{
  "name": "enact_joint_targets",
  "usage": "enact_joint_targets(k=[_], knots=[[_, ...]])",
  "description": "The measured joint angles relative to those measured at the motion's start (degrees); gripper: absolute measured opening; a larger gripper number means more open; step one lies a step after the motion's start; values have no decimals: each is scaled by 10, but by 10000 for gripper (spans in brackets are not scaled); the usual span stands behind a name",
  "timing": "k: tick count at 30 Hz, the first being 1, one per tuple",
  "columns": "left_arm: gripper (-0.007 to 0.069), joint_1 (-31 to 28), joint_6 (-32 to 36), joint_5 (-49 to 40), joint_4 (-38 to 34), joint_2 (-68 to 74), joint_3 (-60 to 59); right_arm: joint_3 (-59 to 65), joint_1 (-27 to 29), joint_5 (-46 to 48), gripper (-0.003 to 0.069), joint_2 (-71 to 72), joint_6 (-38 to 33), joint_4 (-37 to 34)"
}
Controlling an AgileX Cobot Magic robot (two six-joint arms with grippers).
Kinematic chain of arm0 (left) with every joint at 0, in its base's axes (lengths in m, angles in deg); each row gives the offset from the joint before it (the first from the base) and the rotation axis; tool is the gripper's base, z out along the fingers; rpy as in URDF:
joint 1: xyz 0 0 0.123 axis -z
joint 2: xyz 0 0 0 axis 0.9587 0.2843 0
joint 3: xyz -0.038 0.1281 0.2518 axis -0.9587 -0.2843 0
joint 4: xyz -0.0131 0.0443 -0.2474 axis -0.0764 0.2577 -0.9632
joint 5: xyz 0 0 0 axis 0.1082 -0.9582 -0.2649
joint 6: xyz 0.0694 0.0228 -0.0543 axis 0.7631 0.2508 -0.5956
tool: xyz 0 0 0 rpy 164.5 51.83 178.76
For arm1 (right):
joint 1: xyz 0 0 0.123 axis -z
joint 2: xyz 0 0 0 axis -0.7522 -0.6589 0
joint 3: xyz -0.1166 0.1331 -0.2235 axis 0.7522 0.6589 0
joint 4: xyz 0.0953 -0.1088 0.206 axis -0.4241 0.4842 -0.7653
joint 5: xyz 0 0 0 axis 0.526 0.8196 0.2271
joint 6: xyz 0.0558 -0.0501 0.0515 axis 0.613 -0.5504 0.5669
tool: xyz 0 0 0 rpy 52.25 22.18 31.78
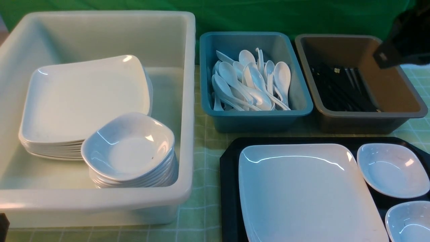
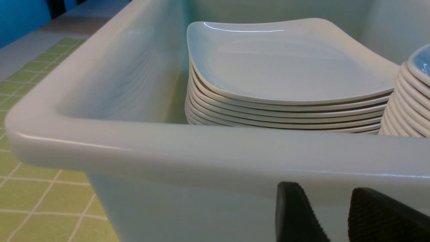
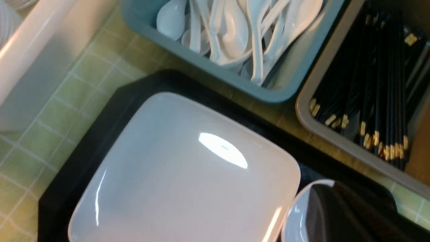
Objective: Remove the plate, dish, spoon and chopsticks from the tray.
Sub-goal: Use the left arm to grab a plate from the dinner plate
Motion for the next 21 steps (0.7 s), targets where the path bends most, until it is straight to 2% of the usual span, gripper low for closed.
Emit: enact_joint_targets(k=[11, 13, 16, 17, 18, 19, 21], knots=[[223, 0, -5, 1, -8, 0, 0, 266, 0, -29, 14, 309, 6, 3], [223, 0, -65, 27, -111, 0, -1, 326, 0, -55, 15, 389, 9, 3], [223, 0, -209, 83, -378, 0, -1, 402, 0, -108, 17, 490, 14, 3], [223, 0, -209, 83, -378, 0, -1, 412, 0, -112, 17, 502, 15, 3], [223, 0, -250, 104, -470, 0, -1, 442, 0, -140, 19, 537, 18, 3], [223, 0, -270, 122, -513, 0, -1, 469, 0, -167, 19, 570, 21, 3], [223, 0, -284, 152, -532, 0, -1, 506, 0, -206, 19, 612, 24, 3]])
